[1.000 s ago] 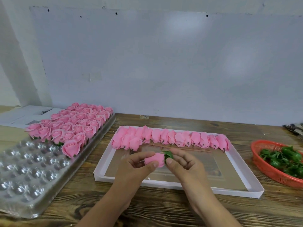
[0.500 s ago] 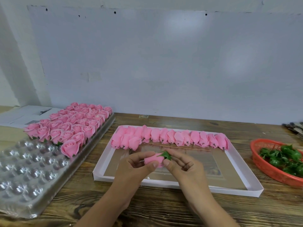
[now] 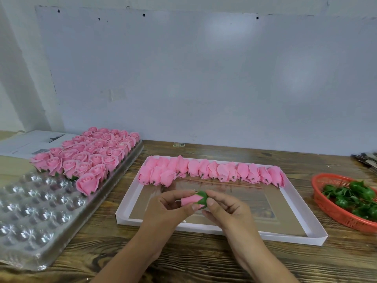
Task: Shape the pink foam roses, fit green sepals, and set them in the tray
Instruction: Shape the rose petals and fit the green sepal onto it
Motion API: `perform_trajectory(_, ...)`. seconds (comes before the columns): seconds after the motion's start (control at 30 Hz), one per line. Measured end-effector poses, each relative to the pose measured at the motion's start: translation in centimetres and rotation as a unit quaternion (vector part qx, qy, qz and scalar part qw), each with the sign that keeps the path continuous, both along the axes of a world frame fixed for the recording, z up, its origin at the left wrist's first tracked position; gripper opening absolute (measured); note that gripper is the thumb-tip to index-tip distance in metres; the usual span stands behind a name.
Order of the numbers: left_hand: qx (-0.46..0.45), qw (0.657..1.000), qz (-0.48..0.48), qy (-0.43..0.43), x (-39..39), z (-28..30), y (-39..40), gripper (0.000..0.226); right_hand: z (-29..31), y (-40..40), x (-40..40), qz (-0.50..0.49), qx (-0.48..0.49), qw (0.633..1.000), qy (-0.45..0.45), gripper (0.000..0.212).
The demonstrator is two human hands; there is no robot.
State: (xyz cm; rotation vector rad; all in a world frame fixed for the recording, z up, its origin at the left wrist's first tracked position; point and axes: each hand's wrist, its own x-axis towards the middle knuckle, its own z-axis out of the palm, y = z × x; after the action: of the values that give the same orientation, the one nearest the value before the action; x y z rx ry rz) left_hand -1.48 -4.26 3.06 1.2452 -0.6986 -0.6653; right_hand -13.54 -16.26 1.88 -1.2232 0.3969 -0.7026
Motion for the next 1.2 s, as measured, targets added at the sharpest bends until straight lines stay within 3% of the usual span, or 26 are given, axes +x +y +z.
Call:
perform_trajectory(0.43,0.015,0.999,-0.020,-0.033,0.4,-0.4,0.1,0.031,0.2,-0.3,-0.4,0.023,-0.027,0.998,0.056,0.018)
perform_trajectory(0.7,0.014,0.987,-0.012,-0.161,0.0,-0.4,-0.2,0.040,1.2,-0.6,-1.0,0.031,-0.262,0.953,0.151,0.038)
perform_trajectory(0.77,-0.007,0.989,-0.010,-0.146,0.0,-0.4,-0.1,0.050,1.3,-0.5,-0.9,0.026,-0.261,0.955,0.141,0.035)
perform_trajectory(0.9,-0.052,0.994,-0.013,-0.096,-0.1,-0.2,0.0,0.055,1.2,-0.5,-0.9,0.090,-0.160,0.981,0.068,0.031)
perform_trajectory(1.2,-0.067,0.989,0.003,-0.135,-0.6,0.5,0.1,0.032,0.6,0.1,-0.7,0.073,-0.246,0.961,0.102,0.030)
